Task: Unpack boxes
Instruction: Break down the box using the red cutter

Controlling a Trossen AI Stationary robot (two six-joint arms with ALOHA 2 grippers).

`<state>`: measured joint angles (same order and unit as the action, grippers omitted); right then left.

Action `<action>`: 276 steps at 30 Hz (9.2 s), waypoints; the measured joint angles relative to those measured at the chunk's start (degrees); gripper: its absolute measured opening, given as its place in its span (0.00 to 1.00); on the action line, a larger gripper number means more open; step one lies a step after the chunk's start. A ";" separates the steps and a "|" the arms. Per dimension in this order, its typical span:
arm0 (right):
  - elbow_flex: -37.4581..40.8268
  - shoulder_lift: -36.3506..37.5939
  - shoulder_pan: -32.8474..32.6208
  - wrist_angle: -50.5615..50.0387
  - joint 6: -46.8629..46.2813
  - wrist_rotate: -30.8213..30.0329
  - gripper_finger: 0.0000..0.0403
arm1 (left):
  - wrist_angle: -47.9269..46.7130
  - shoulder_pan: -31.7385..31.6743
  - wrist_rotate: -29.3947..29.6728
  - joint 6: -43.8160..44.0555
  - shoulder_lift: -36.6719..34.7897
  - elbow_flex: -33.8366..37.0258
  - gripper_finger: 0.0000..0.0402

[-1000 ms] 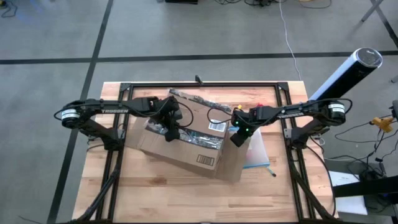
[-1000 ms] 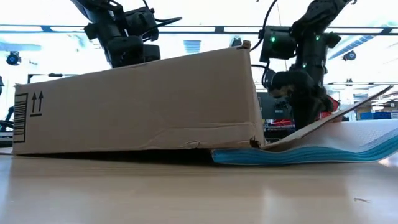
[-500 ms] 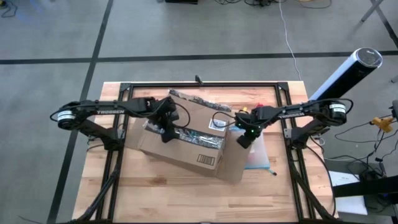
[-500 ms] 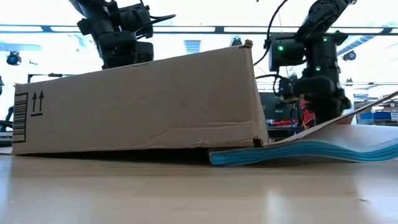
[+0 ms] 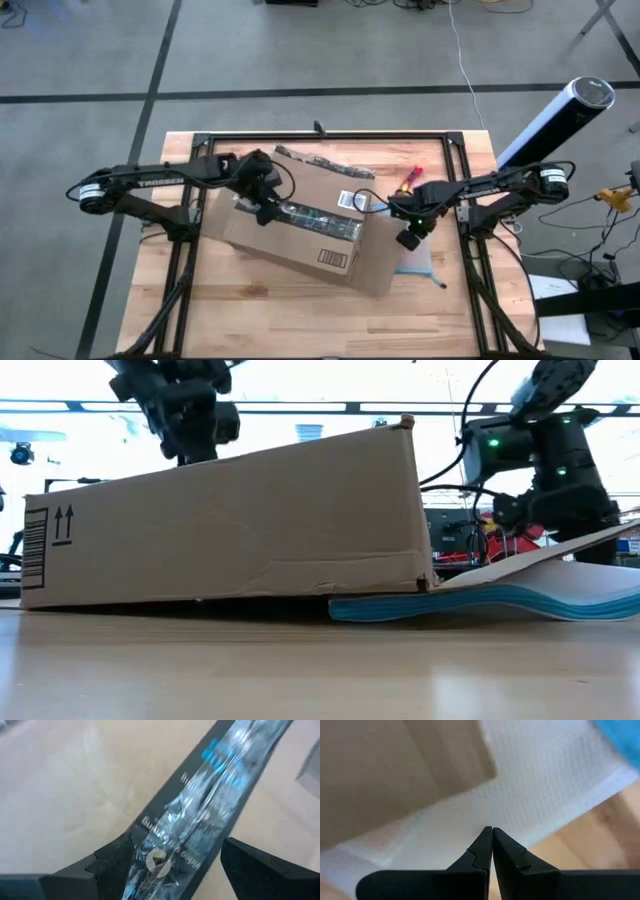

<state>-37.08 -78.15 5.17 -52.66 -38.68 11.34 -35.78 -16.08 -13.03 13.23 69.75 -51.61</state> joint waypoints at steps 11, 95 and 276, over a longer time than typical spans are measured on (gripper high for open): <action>1.81 7.57 -7.01 9.93 -5.96 2.90 0.00 | 5.20 -0.04 0.61 -0.09 -5.32 -0.13 0.68; 2.12 0.82 -50.00 6.42 -41.31 -10.29 0.00 | 6.70 -0.04 0.05 4.78 -0.61 -0.33 0.68; -4.55 10.25 -3.25 44.38 -4.92 -19.31 0.00 | -14.72 6.49 7.36 9.81 -1.05 10.42 0.00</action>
<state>-41.63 -67.90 1.91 -8.29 -43.61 -7.97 -50.50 -9.58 -5.67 23.05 68.70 -41.19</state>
